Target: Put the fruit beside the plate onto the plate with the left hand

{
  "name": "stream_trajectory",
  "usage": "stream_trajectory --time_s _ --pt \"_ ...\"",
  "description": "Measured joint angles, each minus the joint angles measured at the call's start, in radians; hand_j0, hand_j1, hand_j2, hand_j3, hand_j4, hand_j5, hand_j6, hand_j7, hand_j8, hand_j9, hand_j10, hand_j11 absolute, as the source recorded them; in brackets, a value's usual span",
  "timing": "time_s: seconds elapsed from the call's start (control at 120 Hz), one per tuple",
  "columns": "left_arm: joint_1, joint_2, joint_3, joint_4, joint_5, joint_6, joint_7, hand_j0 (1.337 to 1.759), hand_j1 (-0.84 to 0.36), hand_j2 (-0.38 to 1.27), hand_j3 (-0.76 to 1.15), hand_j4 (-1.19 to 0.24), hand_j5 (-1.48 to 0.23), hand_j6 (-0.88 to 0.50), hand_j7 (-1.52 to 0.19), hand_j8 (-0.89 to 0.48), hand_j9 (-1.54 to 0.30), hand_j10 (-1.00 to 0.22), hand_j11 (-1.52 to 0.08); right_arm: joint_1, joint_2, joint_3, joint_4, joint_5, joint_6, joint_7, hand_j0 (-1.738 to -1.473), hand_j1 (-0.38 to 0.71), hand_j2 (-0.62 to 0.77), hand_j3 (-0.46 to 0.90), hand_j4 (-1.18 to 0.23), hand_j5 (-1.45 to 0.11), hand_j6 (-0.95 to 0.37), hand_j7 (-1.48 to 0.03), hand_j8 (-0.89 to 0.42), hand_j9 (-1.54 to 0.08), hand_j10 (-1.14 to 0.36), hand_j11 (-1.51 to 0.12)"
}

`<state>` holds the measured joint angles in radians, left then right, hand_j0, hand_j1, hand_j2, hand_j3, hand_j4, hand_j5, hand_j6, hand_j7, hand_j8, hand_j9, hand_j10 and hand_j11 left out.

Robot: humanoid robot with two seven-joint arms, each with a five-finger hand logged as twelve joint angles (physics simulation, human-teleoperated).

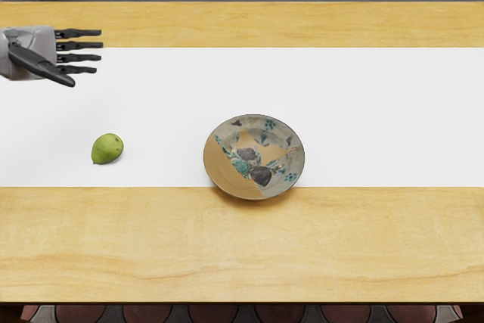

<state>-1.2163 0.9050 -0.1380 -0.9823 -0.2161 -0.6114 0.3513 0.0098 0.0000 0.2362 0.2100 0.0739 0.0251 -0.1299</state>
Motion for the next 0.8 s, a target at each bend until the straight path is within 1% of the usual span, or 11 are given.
stream_trajectory --time_s 0.225,0.367,0.467,0.542,0.592,0.708,0.8 --pt "-0.003 0.0 0.001 -0.008 0.002 0.0 0.001 1.658 0.35 0.0 0.0 0.0 0.0 0.0 0.0 0.0 0.0 0.0 0.0 0.001 0.0 -0.001 0.0 0.0 0.0 0.001 -1.658 -0.32 -0.01 0.0 -0.03 -0.03 -0.03 -0.03 -0.03 -0.03 -0.03 -0.03" --pt "-0.012 0.0 -0.008 -0.005 0.057 0.0 0.002 1.658 0.35 0.0 0.0 0.0 0.0 0.0 0.0 0.0 0.0 0.0 0.0 0.001 0.0 -0.002 0.0 0.0 0.001 0.0 -1.658 -0.32 -0.01 0.0 -0.03 -0.03 -0.03 -0.03 -0.03 -0.03 -0.03 -0.03" --pt "-0.015 -0.001 -0.026 -0.005 0.166 0.0 0.002 1.658 0.35 0.0 0.0 0.0 0.0 0.0 0.0 0.0 0.0 0.0 0.0 0.001 0.0 -0.003 0.0 0.0 0.003 0.0 -1.658 -0.32 -0.01 0.0 -0.03 -0.03 -0.03 -0.03 -0.03 -0.03 -0.03 -0.03" --pt "-0.032 -0.005 -0.036 -0.017 0.264 0.0 0.007 1.658 0.35 0.0 0.0 0.0 0.0 0.0 0.0 0.0 0.0 0.0 0.0 0.001 0.0 -0.003 0.0 0.0 0.003 0.0 -1.658 -0.32 -0.01 0.0 -0.03 -0.03 -0.03 -0.03 -0.03 -0.03 -0.03 -0.03" --pt "-0.033 -0.006 -0.04 -0.043 0.33 0.0 0.011 1.658 0.35 0.0 0.0 0.0 0.0 0.0 0.0 0.0 0.0 0.0 0.0 0.001 0.0 -0.003 0.0 0.0 0.004 0.0 -1.658 -0.32 -0.01 0.0 -0.03 -0.03 -0.03 -0.03 -0.03 -0.03 -0.03 -0.03" --pt "-0.034 -0.019 -0.044 -0.132 0.512 0.0 0.016 1.658 0.35 0.0 0.0 0.0 0.0 0.0 0.0 0.0 0.0 0.0 0.0 0.001 0.0 -0.003 0.0 0.0 0.004 0.0 -1.658 -0.32 -0.01 0.0 -0.03 -0.03 -0.03 -0.03 -0.03 -0.03 -0.03 -0.03" --pt "-0.04 -0.021 -0.045 -0.165 0.615 0.0 0.017 1.658 0.35 0.0 0.0 0.0 0.0 0.0 0.0 0.0 0.0 0.0 0.0 0.001 0.0 -0.003 0.0 0.0 0.004 0.0 -1.658 -0.32 -0.01 0.0 -0.03 -0.03 -0.03 -0.03 -0.03 -0.03 -0.03 -0.03"
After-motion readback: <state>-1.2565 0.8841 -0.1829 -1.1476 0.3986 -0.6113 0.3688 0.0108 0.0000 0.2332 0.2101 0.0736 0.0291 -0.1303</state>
